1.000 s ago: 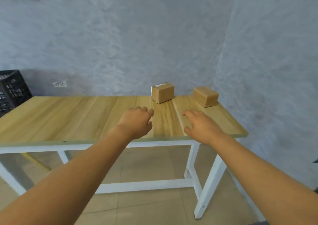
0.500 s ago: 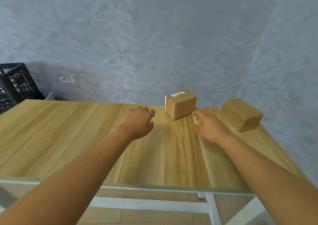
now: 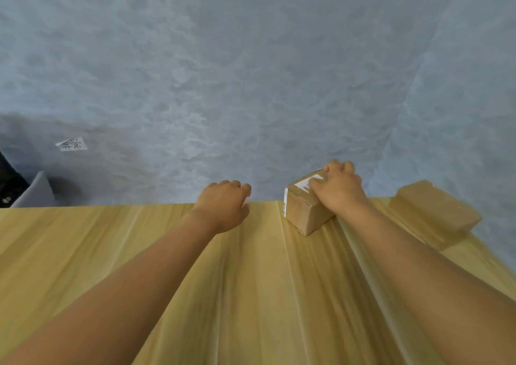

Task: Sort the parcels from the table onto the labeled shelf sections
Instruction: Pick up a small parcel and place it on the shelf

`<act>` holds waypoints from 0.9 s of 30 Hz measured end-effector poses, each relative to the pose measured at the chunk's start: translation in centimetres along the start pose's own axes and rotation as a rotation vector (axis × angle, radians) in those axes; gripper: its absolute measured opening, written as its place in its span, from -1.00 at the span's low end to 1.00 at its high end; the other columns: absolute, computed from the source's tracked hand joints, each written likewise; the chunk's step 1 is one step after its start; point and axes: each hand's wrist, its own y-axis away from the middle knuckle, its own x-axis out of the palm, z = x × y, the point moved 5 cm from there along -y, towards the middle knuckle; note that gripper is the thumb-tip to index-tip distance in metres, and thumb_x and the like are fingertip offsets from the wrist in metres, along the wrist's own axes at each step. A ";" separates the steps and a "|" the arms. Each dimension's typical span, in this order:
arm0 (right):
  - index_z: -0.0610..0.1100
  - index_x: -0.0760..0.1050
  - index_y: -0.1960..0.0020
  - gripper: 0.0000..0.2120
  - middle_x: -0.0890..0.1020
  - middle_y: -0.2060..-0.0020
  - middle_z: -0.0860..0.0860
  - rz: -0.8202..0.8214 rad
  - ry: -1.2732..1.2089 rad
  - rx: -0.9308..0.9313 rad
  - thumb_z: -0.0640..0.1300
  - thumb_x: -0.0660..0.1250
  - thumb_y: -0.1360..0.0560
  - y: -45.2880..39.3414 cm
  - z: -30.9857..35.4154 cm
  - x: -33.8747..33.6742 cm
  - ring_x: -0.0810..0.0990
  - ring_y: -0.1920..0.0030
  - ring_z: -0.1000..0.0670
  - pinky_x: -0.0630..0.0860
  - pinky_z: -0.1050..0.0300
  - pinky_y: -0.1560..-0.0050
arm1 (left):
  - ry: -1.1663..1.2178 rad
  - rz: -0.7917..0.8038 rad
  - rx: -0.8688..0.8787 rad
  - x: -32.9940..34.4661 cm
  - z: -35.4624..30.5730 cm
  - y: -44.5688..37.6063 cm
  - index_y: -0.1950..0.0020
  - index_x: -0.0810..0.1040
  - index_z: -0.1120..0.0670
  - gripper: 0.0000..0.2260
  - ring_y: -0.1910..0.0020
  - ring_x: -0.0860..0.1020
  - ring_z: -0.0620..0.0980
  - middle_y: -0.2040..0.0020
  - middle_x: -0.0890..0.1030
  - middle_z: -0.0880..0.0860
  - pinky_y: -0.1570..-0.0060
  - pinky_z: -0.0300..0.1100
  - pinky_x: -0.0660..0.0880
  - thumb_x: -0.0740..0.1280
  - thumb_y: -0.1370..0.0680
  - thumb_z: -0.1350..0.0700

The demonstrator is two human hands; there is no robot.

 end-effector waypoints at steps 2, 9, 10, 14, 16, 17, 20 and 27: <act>-0.03 0.23 -0.48 -0.38 0.22 -0.43 -0.10 0.061 0.019 0.037 0.22 0.24 -0.52 -0.7 1.1 1.4 0.29 -0.38 -0.26 0.36 -0.17 -0.33 | 0.004 0.008 0.018 0.5 1.0 -0.8 -0.36 0.42 0.02 -0.67 -0.15 0.51 0.06 -0.17 0.55 0.03 -0.09 -0.09 0.41 0.17 -0.62 -0.03; 0.17 0.42 -0.35 -0.54 0.18 -0.51 0.01 0.207 0.151 -0.063 0.32 0.20 -0.52 -0.9 1.7 5.9 -0.03 -0.54 -0.19 0.03 -0.23 -0.47 | 0.025 0.022 0.055 1.8 3.2 -2.2 -0.37 0.41 0.02 -0.66 -0.15 0.51 0.05 -0.17 0.55 0.02 -0.11 -0.07 0.42 0.15 -0.63 -0.04; 0.12 0.50 -0.22 -0.63 0.29 -0.43 0.05 0.161 0.092 -0.074 0.28 0.26 -0.51 -0.8 1.4 5.6 0.06 -0.51 -0.15 0.13 -0.18 -0.44 | 0.029 0.020 0.060 1.9 3.3 -2.4 -0.37 0.41 0.02 -0.66 -0.14 0.51 0.05 -0.17 0.55 0.02 -0.11 -0.08 0.42 0.15 -0.63 -0.04; 0.08 0.51 -0.07 -0.74 0.35 -0.28 0.15 0.104 -0.075 -0.103 0.02 0.46 -0.41 -0.4 -0.4 4.0 0.17 -0.42 -0.04 0.37 -0.13 -0.29 | 0.038 0.017 0.072 2.0 2.6 -3.2 -0.38 0.40 0.02 -0.66 -0.16 0.51 0.05 -0.18 0.55 0.02 -0.10 -0.09 0.42 0.14 -0.64 -0.04; 0.09 0.38 -0.30 -0.45 0.28 -0.37 0.08 0.144 -0.094 -0.115 -0.08 0.47 -0.37 -0.1 -1.2 3.4 0.18 -0.44 -0.07 0.36 -0.07 -0.32 | 0.047 0.022 0.075 2.1 1.5 -3.4 -0.38 0.41 0.02 -0.66 -0.16 0.51 0.05 -0.19 0.54 0.03 -0.11 -0.08 0.41 0.15 -0.63 -0.03; 0.08 0.26 -0.43 -0.30 0.21 -0.43 0.03 0.159 -0.082 -0.095 -0.08 0.47 -0.37 -0.1 -1.7 3.1 0.16 -0.46 -0.10 0.32 -0.05 -0.36 | 0.050 0.029 0.081 2.1 0.8 -3.5 -0.38 0.41 0.02 -0.66 -0.17 0.51 0.06 -0.19 0.54 0.03 -0.12 -0.08 0.41 0.15 -0.63 -0.03; 0.06 0.03 -0.58 -0.11 -0.01 -0.56 -0.03 0.220 -0.027 0.049 0.04 0.45 -0.40 0.0 -3.6 2.5 0.06 -0.53 -0.19 0.19 -0.06 -0.48 | 0.045 0.042 0.114 2.3 -1.3 -3.6 -0.37 0.41 0.03 -0.66 -0.16 0.51 0.07 -0.18 0.54 0.04 -0.12 -0.07 0.42 0.15 -0.62 -0.02; 0.08 0.14 -0.53 -0.17 0.44 -0.26 0.01 0.278 -0.271 0.161 0.08 0.46 -0.37 0.6 -6.3 0.4 0.53 -0.14 0.04 0.50 0.16 0.04 | 0.023 0.013 0.158 1.7 -4.2 -3.8 -0.36 0.41 0.03 -0.66 -0.14 0.52 0.06 -0.16 0.55 0.03 -0.11 -0.08 0.44 0.15 -0.63 -0.04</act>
